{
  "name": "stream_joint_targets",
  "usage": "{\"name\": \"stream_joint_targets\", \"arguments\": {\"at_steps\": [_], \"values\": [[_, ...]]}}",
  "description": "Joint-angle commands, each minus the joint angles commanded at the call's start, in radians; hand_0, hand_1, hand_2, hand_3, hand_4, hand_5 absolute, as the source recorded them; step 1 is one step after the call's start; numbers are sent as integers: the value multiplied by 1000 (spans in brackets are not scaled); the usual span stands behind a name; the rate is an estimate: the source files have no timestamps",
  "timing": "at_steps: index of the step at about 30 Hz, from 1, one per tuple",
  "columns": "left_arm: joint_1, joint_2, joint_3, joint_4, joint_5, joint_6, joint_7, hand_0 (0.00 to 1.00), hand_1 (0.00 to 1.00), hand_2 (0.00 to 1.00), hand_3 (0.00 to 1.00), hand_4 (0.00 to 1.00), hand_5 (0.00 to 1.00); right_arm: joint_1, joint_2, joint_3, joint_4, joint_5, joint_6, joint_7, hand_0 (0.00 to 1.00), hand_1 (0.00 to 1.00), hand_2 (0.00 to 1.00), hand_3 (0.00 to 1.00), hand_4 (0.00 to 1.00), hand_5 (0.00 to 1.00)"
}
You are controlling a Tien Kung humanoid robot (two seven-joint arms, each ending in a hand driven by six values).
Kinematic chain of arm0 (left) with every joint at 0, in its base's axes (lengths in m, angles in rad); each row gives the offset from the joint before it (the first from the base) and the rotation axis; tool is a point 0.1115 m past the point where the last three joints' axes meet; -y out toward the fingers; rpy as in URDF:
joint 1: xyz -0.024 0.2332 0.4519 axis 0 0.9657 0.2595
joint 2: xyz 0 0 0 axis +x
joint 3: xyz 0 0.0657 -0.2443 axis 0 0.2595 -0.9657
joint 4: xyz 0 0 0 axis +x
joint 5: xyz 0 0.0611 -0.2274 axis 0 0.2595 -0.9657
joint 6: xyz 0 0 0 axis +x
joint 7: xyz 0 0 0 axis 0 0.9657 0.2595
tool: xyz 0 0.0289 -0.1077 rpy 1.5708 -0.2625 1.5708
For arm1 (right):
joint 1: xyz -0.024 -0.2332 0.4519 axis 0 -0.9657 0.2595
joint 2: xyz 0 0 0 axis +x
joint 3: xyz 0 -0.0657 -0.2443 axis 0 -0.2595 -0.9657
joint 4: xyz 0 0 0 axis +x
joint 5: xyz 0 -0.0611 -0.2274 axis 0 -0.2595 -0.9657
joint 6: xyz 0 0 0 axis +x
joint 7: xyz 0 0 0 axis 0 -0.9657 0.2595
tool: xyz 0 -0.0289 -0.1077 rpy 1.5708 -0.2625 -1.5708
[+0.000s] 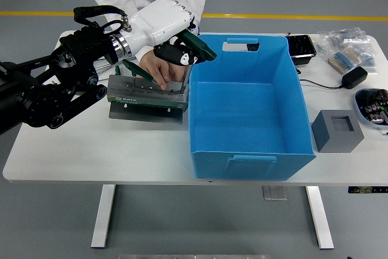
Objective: Lift tool from toolbox,place it in box,lift tool from toolbox,place it in box
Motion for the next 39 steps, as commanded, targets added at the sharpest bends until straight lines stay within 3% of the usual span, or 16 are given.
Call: {"name": "stream_joint_targets", "arguments": {"at_steps": [9,15,23,27,34,39], "values": [[22,18,34,-50,21,8,17,94,2,57,68,821,610,1,2,-1,-5,12,0,4,667,637,705,572,833,742],[31,22,14,-61,35,26,24,94,2,57,68,821,609,12,-1,6,-5,-6,-2,0,666,638,705,572,833,742],[36,26,7,-20,17,31,22,94,2,57,68,821,610,17,-2,4,-6,-2,-3,2,667,639,705,572,833,742],[35,33,5,-26,20,24,24,95,2,57,69,821,608,14,-2,-3,-4,7,-2,4,667,639,705,572,832,741],[13,55,-16,-81,22,9,30,94,2,58,69,821,608,7,-2,-5,-3,9,-1,3,668,639,705,571,832,739],[-30,63,-44,-129,22,3,34,94,2,57,69,822,608,11,-6,-6,-6,12,0,4,666,636,705,571,833,740]]}}
